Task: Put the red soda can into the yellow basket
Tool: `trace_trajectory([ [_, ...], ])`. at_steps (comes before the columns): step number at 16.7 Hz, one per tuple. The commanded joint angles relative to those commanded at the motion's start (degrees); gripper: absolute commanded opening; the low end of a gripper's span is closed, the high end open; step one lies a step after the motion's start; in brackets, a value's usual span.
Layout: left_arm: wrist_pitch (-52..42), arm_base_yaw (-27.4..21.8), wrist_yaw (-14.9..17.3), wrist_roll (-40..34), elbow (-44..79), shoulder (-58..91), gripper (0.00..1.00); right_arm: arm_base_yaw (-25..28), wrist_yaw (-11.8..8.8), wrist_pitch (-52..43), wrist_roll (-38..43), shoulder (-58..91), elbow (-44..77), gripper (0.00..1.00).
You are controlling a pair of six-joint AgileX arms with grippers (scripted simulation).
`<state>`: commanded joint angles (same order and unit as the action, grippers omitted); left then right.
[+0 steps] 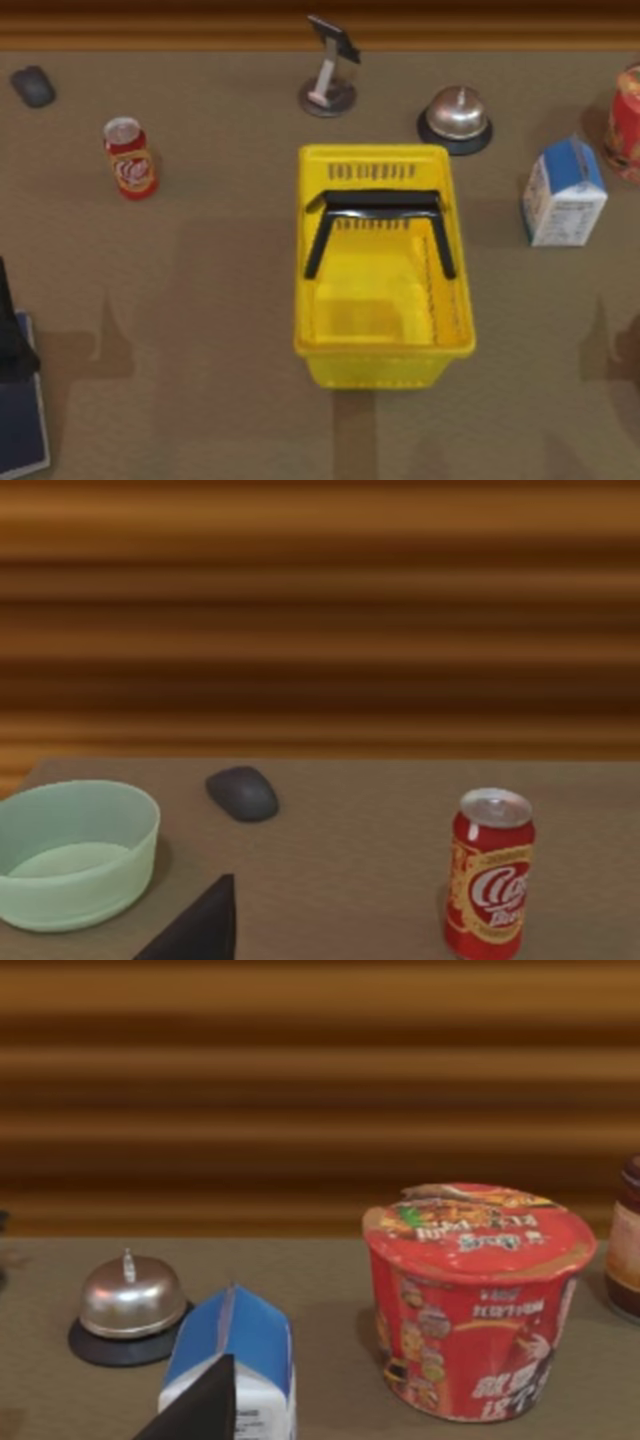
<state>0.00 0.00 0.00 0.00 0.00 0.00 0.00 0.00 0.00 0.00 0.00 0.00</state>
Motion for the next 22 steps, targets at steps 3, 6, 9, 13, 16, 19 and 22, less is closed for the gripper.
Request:
trace_trajectory([
  [3, -0.3, -0.1, 0.1, 0.2, 0.4, 0.4, 1.00, 0.0, 0.0, 0.0, 0.0, 0.0, 0.0, 1.00],
  [6, -2.9, -0.8, 1.3, 1.6, 4.4, 4.5, 1.00, 0.0, 0.0, 0.0, 0.0, 0.0, 0.0, 1.00],
  [9, -8.0, -1.8, 3.1, 4.2, 12.3, 12.8, 1.00, 0.0, 0.0, 0.0, 0.0, 0.0, 0.0, 1.00],
  [13, -18.1, -3.2, 5.6, 9.0, 27.7, 29.4, 1.00, 0.0, 0.0, 0.0, 0.0, 0.0, 0.0, 1.00],
  [16, -27.6, -4.2, 7.1, 13.3, 41.8, 44.9, 1.00, 0.0, 0.0, 0.0, 0.0, 0.0, 0.0, 1.00],
  [19, -37.8, -5.0, 8.0, 17.9, 57.2, 62.1, 1.00, 0.0, 0.0, 0.0, 0.0, 0.0, 0.0, 1.00],
  [22, -47.9, -5.6, 8.4, 22.5, 73.3, 79.9, 1.00, 0.0, 0.0, 0.0, 0.0, 0.0, 0.0, 1.00],
])
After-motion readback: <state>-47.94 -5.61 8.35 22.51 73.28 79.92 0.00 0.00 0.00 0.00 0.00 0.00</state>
